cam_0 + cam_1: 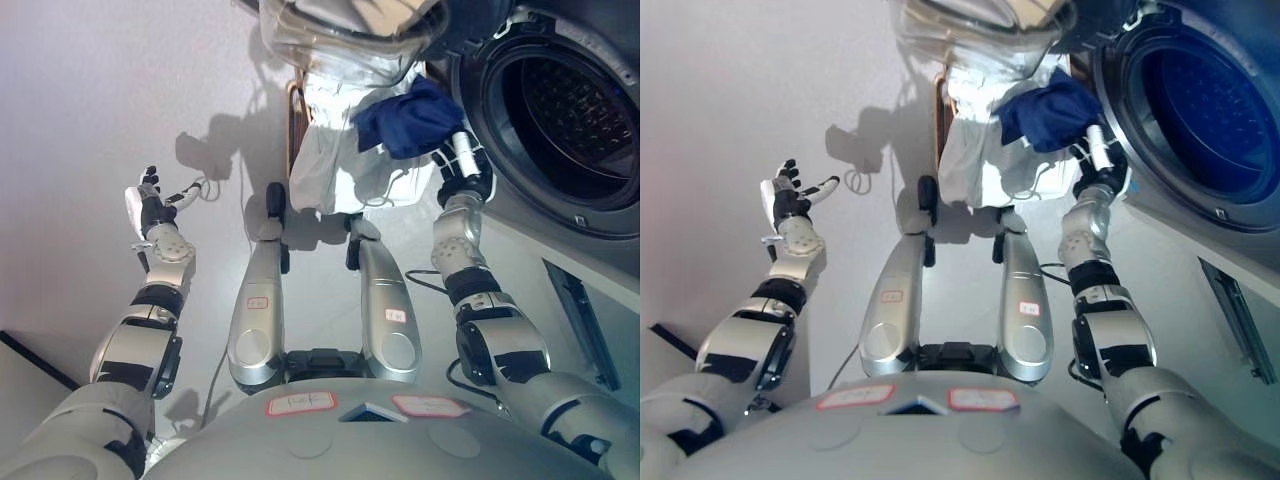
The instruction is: Put the clothes in the basket into the washing machine.
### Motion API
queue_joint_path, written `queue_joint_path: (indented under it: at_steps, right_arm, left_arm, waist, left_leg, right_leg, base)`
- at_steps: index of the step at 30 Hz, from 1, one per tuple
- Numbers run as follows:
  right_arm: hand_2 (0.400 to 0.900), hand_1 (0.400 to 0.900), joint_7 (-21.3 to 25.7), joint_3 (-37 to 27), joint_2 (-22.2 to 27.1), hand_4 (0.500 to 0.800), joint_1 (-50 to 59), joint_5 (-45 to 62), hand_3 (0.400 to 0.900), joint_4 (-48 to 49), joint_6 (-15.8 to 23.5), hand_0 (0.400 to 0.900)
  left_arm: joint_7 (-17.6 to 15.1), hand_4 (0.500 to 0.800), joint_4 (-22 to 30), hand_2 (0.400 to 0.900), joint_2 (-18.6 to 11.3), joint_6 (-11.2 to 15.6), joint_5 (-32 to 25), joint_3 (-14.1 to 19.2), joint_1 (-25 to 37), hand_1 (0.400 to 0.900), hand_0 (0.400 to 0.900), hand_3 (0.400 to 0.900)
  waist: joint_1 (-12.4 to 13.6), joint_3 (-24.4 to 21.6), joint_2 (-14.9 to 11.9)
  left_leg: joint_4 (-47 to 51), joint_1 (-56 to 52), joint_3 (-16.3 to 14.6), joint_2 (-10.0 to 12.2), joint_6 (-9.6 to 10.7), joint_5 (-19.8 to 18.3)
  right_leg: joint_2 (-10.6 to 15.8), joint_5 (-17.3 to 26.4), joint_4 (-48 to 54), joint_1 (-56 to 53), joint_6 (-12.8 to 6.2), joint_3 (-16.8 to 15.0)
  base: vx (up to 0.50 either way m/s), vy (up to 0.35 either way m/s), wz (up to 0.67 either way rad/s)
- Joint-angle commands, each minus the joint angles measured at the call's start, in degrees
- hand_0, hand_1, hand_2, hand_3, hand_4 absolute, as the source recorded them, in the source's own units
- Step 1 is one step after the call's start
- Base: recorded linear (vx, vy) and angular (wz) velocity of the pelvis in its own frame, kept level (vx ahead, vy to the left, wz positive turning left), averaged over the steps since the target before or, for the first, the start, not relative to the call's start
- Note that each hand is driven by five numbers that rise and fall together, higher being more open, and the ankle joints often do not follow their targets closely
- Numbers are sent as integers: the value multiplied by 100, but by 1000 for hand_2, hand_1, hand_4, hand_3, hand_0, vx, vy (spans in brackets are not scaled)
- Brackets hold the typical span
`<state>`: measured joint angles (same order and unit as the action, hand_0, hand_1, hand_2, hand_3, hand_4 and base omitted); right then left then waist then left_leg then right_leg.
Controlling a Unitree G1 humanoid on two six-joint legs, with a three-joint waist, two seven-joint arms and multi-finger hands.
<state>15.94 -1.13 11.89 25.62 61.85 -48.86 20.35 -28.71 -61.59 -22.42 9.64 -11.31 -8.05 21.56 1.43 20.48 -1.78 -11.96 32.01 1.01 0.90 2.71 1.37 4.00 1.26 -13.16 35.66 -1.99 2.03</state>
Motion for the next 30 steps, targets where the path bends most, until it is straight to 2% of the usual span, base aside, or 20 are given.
queue_joint_path:
  at_steps: [1,6,7,11,12,13,14,16,17,21,25,30]
  right_arm:
    - [400,400,-384,-352,208,500,-321,942,400,373,721,400]
    - [400,400,-447,-955,447,500,-194,1428,400,974,1117,400]
    - [400,400,-320,-1061,537,500,-197,1375,400,1342,1292,400]
    - [400,400,-133,-1353,764,500,-349,1199,400,1713,1478,400]
    - [400,400,187,-1339,2728,500,2317,1365,400,-87,1205,400]
    - [400,400,343,-681,2082,500,2290,1043,400,-470,1141,400]
    - [400,400,693,-397,1937,500,2685,705,400,-559,1202,400]
    - [400,400,1191,-190,2386,500,3528,199,400,-920,838,400]
    - [400,400,1296,-22,2507,500,3720,-59,400,-897,732,400]
    - [400,400,1350,251,2812,500,4035,-412,400,-857,525,400]
    - [400,400,1424,580,3135,500,4370,-758,400,-937,392,400]
    - [400,400,1532,699,3273,500,4428,-1038,400,-862,447,400]
  left_arm:
    - [7,800,-373,900,-55,-5,-117,159,-338,900,900,900]
    - [105,800,-322,900,26,25,-194,387,-586,900,900,900]
    - [86,800,-265,900,24,36,-187,451,-693,900,900,900]
    - [84,800,-213,900,20,42,-186,521,-790,900,900,900]
    - [311,800,-428,900,-499,-37,-35,168,-514,900,900,900]
    - [236,800,-377,900,-297,-18,-147,75,-275,900,900,900]
    - [160,800,-390,900,-194,-11,-206,-55,-235,900,900,900]
    - [155,800,-466,900,-180,8,-285,-59,-579,900,900,900]
    - [147,800,-462,900,-104,37,-319,-68,-697,900,900,900]
    - [148,800,-470,900,151,78,-433,-76,-899,900,900,900]
    - [132,800,-498,900,183,74,-442,-63,-945,900,900,900]
    - [120,800,-484,900,173,75,-403,-47,-1063,900,900,900]
  waist:
    - [-108,-563,506]
    - [-41,-669,796]
    - [-27,-731,925]
    - [-47,-739,1151]
    - [250,-1005,1146]
    - [369,-878,1296]
    - [460,-935,1359]
    - [667,-973,1443]
    - [719,-960,1483]
    - [808,-948,1555]
    - [840,-941,1606]
    - [811,-903,1566]
  left_leg:
    - [619,39,29,-163,197,609]
    - [787,-283,-137,-174,205,596]
    - [896,-380,-172,-172,227,623]
    - [1090,-502,-216,-174,257,703]
    - [1119,-587,-83,-220,312,624]
    - [1145,-544,-89,-220,308,722]
    - [1246,-551,-98,-226,306,812]
    - [1402,-573,-84,-216,324,887]
    - [1503,-573,-85,-197,344,947]
    - [1655,-413,-7,-121,432,1147]
    - [1679,-279,41,-88,484,1207]
    - [1682,-255,136,-99,543,1210]
  right_leg:
    - [-70,273,433,-455,-360,37]
    - [-41,310,605,-696,-359,-155]
    - [-31,298,653,-757,-356,-173]
    - [-38,261,630,-737,-349,-193]
    - [10,77,589,-827,-345,-113]
    - [-9,137,564,-744,-341,-121]
    - [5,166,551,-699,-331,-106]
    - [2,125,511,-616,-334,-93]
    - [-6,122,496,-548,-338,-96]
    - [-53,140,421,-302,-327,-50]
    - [-107,65,278,-95,-292,-17]
    - [-113,-30,148,-58,-260,36]
  base:
    - [103,39,-28]
    - [69,30,-23]
    - [45,-7,-6]
    - [61,23,1]
    - [58,-34,34]
    - [53,-41,44]
    - [-48,-31,21]
    - [29,-20,7]
    - [0,0,0]
    - [-4,-49,9]
    - [29,-37,7]
    - [45,-32,12]
